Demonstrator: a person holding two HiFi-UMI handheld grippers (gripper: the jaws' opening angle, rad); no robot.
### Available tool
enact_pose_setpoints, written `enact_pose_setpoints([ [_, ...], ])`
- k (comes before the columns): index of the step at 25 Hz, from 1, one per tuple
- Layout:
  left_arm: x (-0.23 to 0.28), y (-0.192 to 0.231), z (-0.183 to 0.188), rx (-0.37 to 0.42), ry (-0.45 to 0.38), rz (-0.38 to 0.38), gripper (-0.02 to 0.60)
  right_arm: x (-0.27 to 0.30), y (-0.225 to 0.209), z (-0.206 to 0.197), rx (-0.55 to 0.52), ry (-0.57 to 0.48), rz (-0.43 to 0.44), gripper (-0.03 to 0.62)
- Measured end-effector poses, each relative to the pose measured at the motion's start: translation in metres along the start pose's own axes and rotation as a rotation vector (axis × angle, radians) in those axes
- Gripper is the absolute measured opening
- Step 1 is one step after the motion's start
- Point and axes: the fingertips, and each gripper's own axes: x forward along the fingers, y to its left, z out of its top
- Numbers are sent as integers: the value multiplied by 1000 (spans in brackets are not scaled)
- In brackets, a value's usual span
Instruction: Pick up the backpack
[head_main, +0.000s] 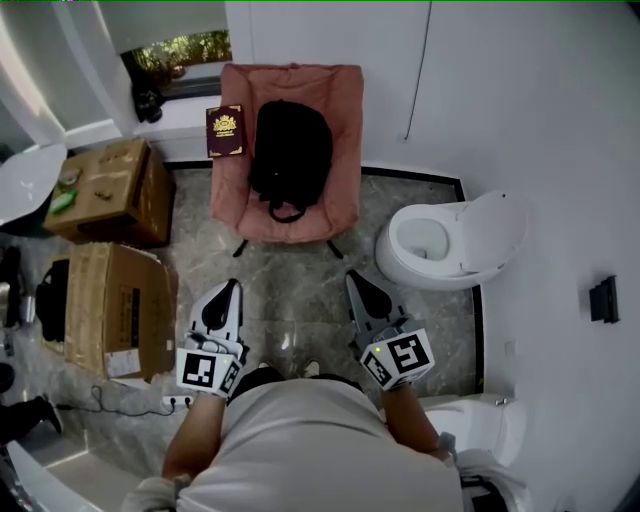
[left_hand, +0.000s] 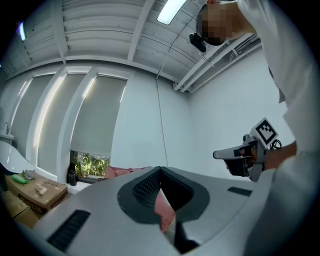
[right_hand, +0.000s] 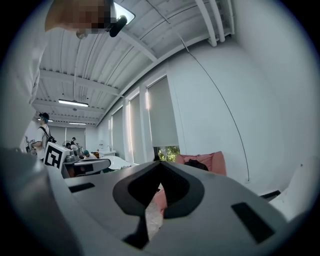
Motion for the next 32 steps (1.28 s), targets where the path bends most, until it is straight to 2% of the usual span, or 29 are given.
enact_pose_setpoints([
  [4, -2, -14, -9, -3, 16, 16, 18, -7, -3, -11, 12, 19, 40, 20],
  [8, 3, -23, -16, 0, 28, 10, 17, -7, -15, -21, 36, 35, 41, 20],
  [13, 25, -6, -31, -31, 53, 5, 17, 10, -25, -29, 39, 58, 37, 20],
  [17, 70, 9, -41, -49, 53, -39, 18, 39, -52, -40, 57, 86, -13, 20],
  [21, 122, 45, -38, -67, 41, -68, 17, 92, -77, -29, 70, 82, -41, 20],
  [26, 189, 103, -12, -69, -12, -103, 18, 187, -84, 2, 51, 75, -15, 20],
  [29, 219, 138, -12, -93, -1, -128, 18, 233, -82, 18, 33, 69, -16, 20],
  [32, 247, 166, -18, -111, 19, -149, 17, 254, -97, 29, 11, 61, -62, 20],
])
